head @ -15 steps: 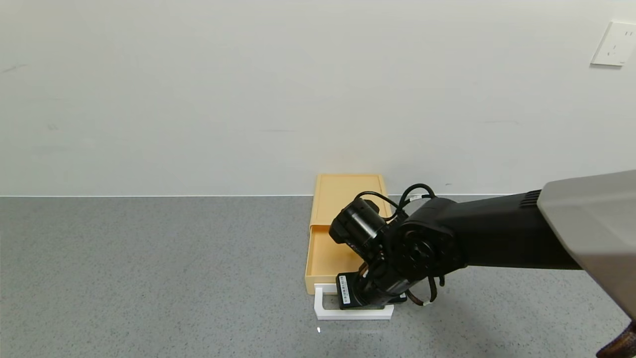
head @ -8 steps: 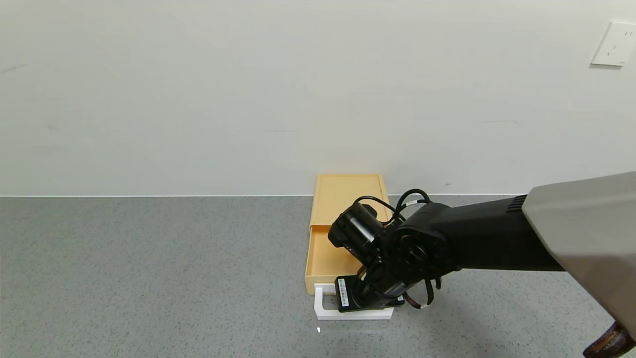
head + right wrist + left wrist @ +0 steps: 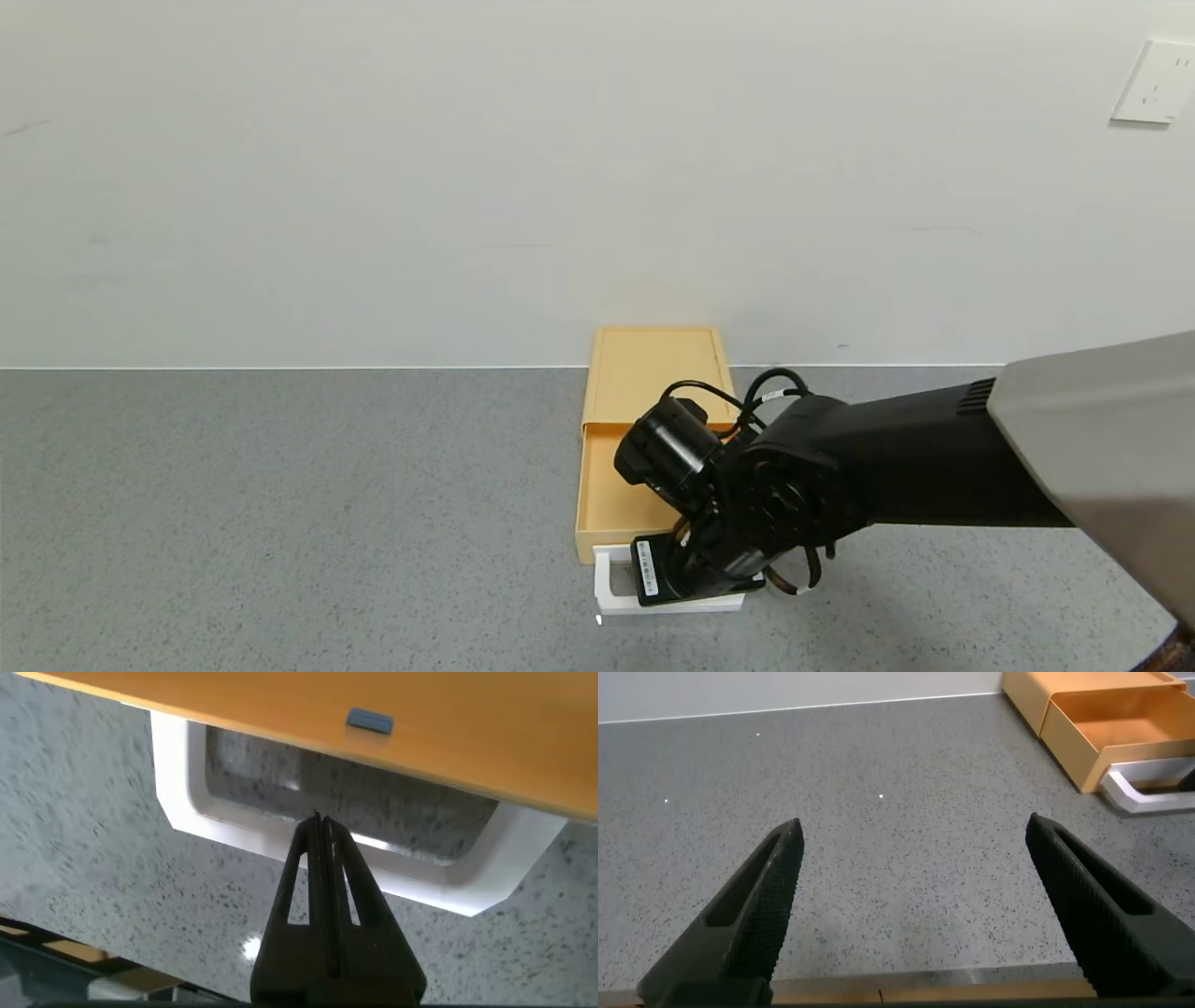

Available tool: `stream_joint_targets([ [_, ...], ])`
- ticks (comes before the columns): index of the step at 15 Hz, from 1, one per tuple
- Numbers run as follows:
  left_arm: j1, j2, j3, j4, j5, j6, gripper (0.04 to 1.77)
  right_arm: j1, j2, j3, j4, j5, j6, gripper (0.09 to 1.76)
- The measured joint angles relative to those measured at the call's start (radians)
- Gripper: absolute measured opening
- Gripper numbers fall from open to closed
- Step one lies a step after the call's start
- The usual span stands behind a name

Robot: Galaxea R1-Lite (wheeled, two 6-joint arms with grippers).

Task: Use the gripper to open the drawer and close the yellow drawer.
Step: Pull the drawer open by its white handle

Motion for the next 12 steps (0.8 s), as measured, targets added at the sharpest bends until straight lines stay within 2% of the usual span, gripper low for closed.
stream_joint_targets([
  [12, 0.000, 0.000, 0.000, 0.000, 0.000, 0.000, 1.72, 0.000, -0.102, 0.015, 0.005, 0.008, 0.002, 0.12],
])
